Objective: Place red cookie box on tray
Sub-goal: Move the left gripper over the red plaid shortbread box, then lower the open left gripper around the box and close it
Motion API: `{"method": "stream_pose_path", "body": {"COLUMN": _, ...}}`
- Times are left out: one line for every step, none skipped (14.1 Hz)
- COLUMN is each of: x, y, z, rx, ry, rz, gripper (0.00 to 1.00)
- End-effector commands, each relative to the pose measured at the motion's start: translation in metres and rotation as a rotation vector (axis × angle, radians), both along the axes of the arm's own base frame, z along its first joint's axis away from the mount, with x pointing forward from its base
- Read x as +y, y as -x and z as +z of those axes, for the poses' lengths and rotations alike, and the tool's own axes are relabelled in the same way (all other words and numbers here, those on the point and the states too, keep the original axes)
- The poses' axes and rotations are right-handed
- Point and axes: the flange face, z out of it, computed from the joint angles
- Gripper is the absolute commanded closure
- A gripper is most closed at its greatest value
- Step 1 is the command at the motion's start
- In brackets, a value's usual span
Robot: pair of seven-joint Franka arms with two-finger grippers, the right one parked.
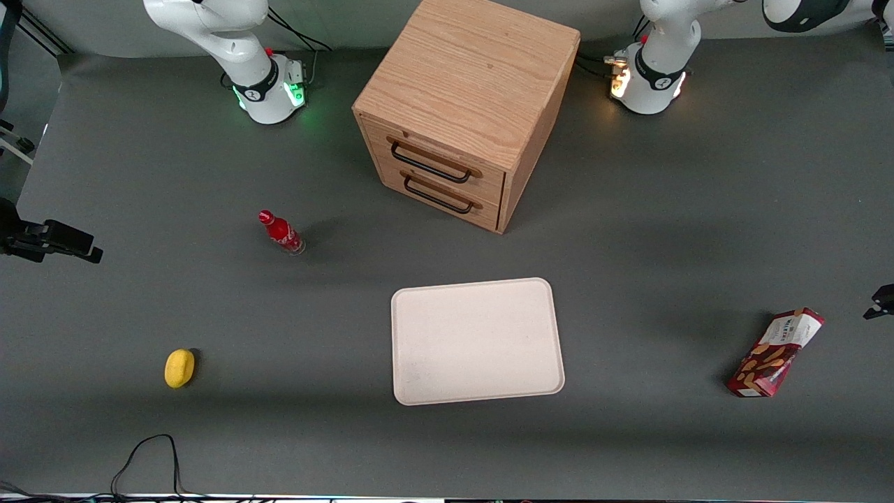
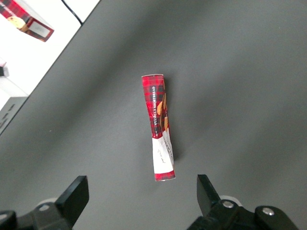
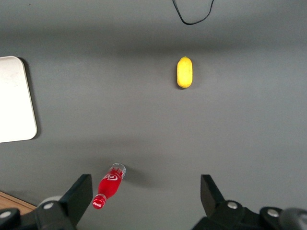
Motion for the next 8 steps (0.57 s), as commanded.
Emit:
{"method": "stream_pose_path", "body": {"x": 0.003, "y": -0.007, "z": -0.034, "rx": 0.04, "ry": -0.001, "rz": -0.011, "gripper": 0.0}}
{"method": "stream_pose_path", "body": {"x": 0.005, "y": -0.01, "z": -0.047, "rx": 0.048, "ry": -0.011, "rz": 0.044, "gripper": 0.0}}
{"method": "stream_pose_path", "body": {"x": 0.007, "y": -0.012, "z": -0.065, "rx": 0.068, "ry": -0.025, "rz": 0.116, "gripper": 0.0}}
{"method": "stream_pose_path", "body": {"x": 0.006, "y": -0.014, "z": -0.082, "rx": 0.083, "ry": -0.045, "rz": 0.152, "gripper": 0.0}}
{"method": "stream_pose_path", "body": {"x": 0.005, "y": -0.017, "z": -0.098, "rx": 0.084, "ry": -0.046, "rz": 0.159, "gripper": 0.0}}
{"method": "stream_pose_path", "body": {"x": 0.006, "y": -0.018, "z": -0.116, "rx": 0.078, "ry": -0.047, "rz": 0.158, "gripper": 0.0}}
{"method": "stream_pose_path", "body": {"x": 0.006, "y": -0.02, "z": -0.136, "rx": 0.064, "ry": -0.048, "rz": 0.157, "gripper": 0.0}}
{"method": "stream_pose_path", "body": {"x": 0.006, "y": -0.023, "z": -0.151, "rx": 0.049, "ry": -0.047, "rz": 0.156, "gripper": 0.0}}
